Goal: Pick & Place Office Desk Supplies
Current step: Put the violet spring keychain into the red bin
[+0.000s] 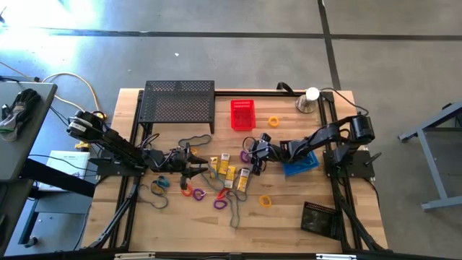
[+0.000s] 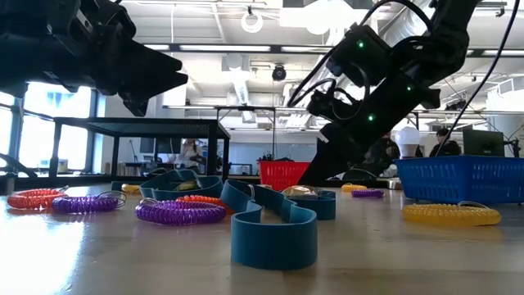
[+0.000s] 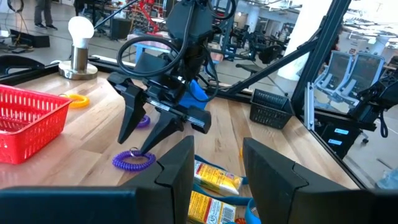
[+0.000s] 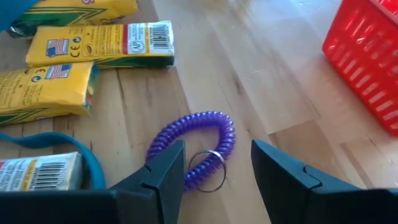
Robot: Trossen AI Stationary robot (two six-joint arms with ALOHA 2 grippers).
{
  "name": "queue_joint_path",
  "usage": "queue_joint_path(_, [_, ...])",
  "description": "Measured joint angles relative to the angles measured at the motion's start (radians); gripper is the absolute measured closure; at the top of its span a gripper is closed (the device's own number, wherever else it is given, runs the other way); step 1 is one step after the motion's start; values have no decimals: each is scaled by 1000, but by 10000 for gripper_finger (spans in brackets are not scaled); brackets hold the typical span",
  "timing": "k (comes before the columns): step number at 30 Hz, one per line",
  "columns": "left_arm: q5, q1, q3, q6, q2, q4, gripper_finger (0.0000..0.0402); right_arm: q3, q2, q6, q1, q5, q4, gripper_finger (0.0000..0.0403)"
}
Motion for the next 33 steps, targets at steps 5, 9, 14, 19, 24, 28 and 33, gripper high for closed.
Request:
queue_joint_path(5, [0,0,0,0,0,-3,269,3,46,11,0,-3,24,232])
queue_joint_path(9, [0,0,0,0,0,-10,269,4,94,11,0,0,60,232])
queue_joint_path(14, [0,0,0,-1,0,-18,269,3,103,11,-3,-3,72,232])
queue_joint_path(19, [0,0,0,-1,0,-20,269,3,104,7,-6,-8,62,265])
queue_joint_path(24, [0,0,0,-2,0,-21,269,2,105,-27,-5,-13,58,358])
queue_joint_path(28, [0,0,0,-2,0,-22,269,-1,84,-49,4,-1,47,386])
queue_joint_path(33, [0,0,0,-3,0,-23,269,-7,-18,-103,39,90,5,387])
